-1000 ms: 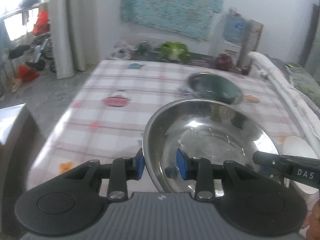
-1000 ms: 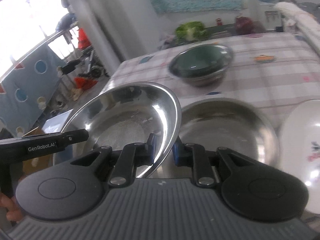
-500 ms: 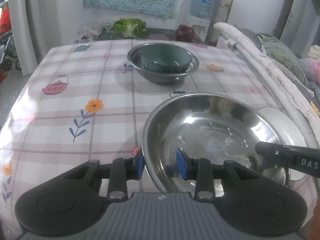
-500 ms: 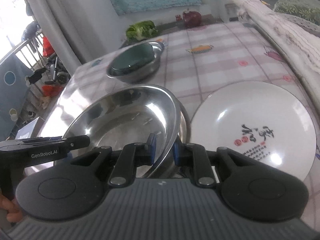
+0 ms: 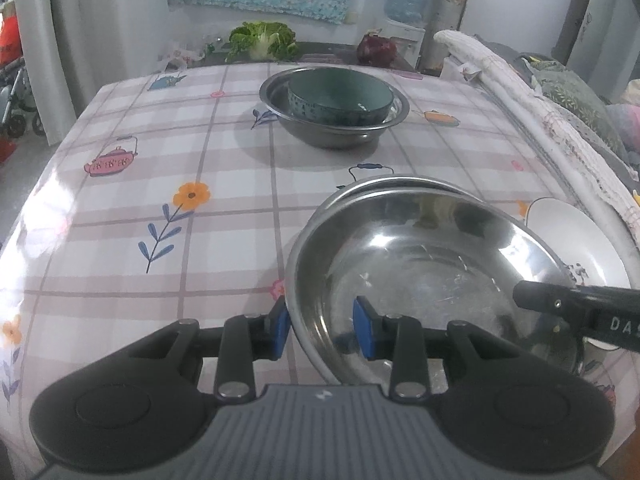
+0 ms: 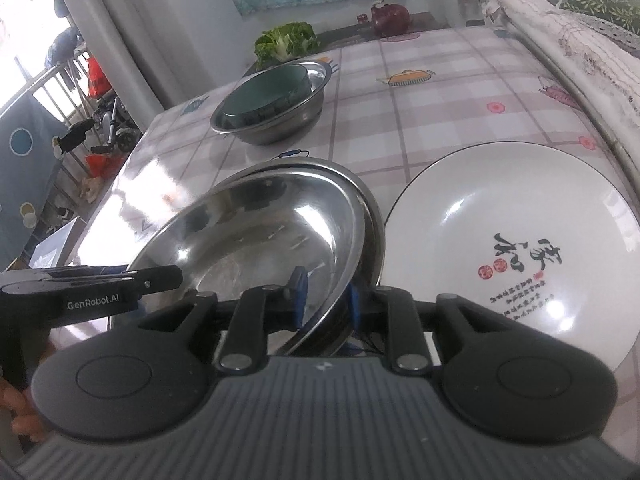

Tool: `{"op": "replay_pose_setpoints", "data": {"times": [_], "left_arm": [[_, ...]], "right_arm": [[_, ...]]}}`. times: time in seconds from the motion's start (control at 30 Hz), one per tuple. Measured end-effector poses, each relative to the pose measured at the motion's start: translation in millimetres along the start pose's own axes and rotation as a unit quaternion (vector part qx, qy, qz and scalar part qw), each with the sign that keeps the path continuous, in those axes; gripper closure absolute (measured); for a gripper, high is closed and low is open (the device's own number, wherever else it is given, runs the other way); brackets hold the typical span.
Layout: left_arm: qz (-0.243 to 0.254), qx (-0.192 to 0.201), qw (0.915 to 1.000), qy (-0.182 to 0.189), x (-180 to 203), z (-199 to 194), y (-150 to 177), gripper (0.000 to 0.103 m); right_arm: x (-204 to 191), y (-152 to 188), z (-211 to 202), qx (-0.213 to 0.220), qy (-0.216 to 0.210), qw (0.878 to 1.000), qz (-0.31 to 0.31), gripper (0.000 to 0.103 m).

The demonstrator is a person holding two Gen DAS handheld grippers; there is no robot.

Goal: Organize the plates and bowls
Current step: 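Lower the steel bowl beside the white plate and open both grippers, then move both grippers to the rim of the white calligraphy plate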

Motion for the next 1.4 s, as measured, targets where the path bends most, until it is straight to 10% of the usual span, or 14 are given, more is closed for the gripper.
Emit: {"op": "replay_pose_setpoints", "data": {"times": [0.47,0.6,1.4], "left_arm": [[0.005,-0.008,0.9999,-0.004,-8.7,4.2,1.9,0.063],[0.008,-0.013,0.9999,-0.003,-6.5,9.8,2.9,0.062],[-0.028,-0.002,0.9983,-0.051,-41.3,19.6,2.0,0.068]], "right_arm": [[0.7,-2.7,-7.9,0.005,-0.001,1.000,0.010,0.070],[4.3,-6.0,-14.5,0.015,0.003,1.000,0.014,0.051],[-21.5,-11.5,19.2,-0.005,0.006,1.000,-0.029,0.050]]}}
Point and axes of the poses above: each gripper's, at about its wrist camera, not at the fingertips, and z roughly the way its jaws point, x to its right, y to its underside, the point moved 7 cm from there along z, roughly the way its jaws point, and after that the axes turned 4 degrees about -y, right-handed, at the moved point
